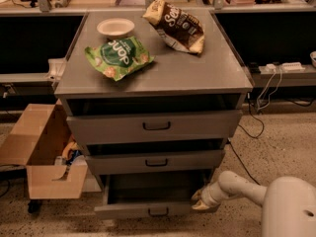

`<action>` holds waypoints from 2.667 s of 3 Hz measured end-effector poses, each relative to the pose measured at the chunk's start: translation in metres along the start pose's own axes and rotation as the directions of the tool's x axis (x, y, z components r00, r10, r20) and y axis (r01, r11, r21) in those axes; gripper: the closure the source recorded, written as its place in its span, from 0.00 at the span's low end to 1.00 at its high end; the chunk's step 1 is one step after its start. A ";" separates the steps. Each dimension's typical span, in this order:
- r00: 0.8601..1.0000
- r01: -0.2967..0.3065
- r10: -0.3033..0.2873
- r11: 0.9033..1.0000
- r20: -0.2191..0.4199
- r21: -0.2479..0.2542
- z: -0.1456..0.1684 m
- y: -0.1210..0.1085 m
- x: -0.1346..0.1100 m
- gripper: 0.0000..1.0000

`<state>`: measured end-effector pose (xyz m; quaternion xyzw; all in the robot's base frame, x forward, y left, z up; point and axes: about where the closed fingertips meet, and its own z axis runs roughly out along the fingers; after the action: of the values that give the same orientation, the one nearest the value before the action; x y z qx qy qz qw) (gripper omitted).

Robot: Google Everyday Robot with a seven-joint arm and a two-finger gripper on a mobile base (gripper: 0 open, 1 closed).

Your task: Open bottom drawer

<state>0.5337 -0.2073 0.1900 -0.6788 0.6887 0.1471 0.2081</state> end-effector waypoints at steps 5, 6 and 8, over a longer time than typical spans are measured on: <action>1.000 0.002 -0.002 1.000 0.001 -0.004 0.001 0.001 0.000 0.00; 1.000 0.011 -0.011 1.000 0.003 -0.018 0.006 0.004 0.001 0.00; 0.993 0.115 -0.116 0.987 -0.003 -0.113 0.015 0.037 0.000 0.00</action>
Offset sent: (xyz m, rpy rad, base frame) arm 0.0000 0.0000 0.0000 0.0000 0.0000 0.0000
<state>0.4981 -0.1989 0.1738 -0.7288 0.6398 0.1704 0.1744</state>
